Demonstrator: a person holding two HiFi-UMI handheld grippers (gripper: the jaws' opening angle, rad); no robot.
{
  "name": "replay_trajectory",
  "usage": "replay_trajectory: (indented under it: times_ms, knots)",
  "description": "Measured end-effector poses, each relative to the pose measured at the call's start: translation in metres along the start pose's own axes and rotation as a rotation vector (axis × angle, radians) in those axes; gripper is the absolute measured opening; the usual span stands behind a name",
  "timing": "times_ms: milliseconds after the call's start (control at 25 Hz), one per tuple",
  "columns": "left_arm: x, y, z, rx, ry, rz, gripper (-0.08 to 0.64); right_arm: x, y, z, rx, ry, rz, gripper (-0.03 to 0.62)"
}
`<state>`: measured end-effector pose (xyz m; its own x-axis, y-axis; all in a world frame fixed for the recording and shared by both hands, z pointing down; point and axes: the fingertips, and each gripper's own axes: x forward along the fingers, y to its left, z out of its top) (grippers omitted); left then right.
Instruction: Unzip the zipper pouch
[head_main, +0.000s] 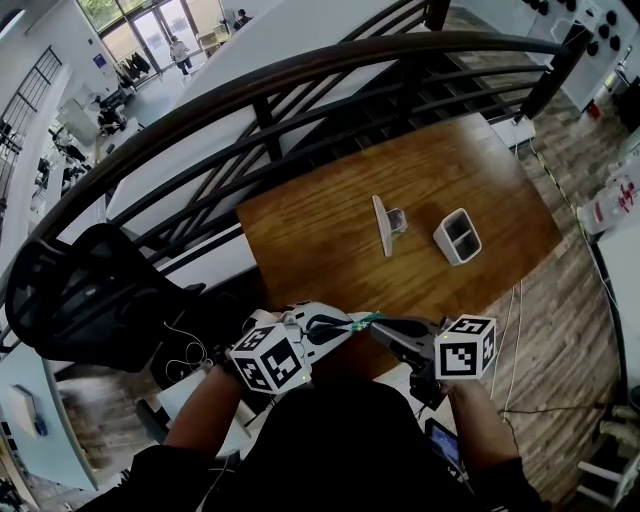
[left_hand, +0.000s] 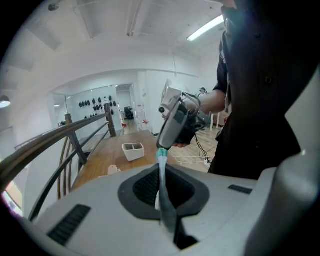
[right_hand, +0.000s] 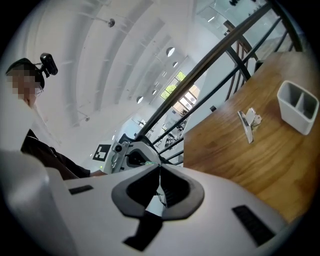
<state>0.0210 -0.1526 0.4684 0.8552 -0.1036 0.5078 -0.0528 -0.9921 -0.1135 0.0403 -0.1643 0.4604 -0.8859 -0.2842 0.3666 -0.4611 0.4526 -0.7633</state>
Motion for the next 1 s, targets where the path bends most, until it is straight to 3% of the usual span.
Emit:
replay_trajectory:
  times_ms: [160,280,360,640,800,1000]
  knots:
    - [0.001,0.002,-0.001,0.012,0.013,0.011,0.014,0.001,-0.002,-0.002,0.024,-0.002,-0.003,0.003]
    - [-0.002,0.003,0.007,-0.002,-0.023,0.015,0.014,-0.004,0.009,0.003,0.163,-0.047,0.097,-0.003]
    - [-0.005,0.005,0.015,-0.029,-0.066,0.018,0.014,-0.008,0.016,0.009,0.179,-0.065,0.119,-0.002]
    - [-0.006,0.007,0.009,0.019,-0.014,0.052,0.014,-0.002,0.005,0.01,0.071,-0.027,-0.004,0.0]
    - [-0.014,0.01,0.015,-0.024,-0.058,0.07,0.014,-0.01,-0.02,0.004,-0.032,0.006,-0.168,-0.003]
    - [-0.018,0.012,0.02,-0.05,-0.086,0.058,0.014,-0.014,-0.019,0.008,-0.056,0.0,-0.173,-0.003]
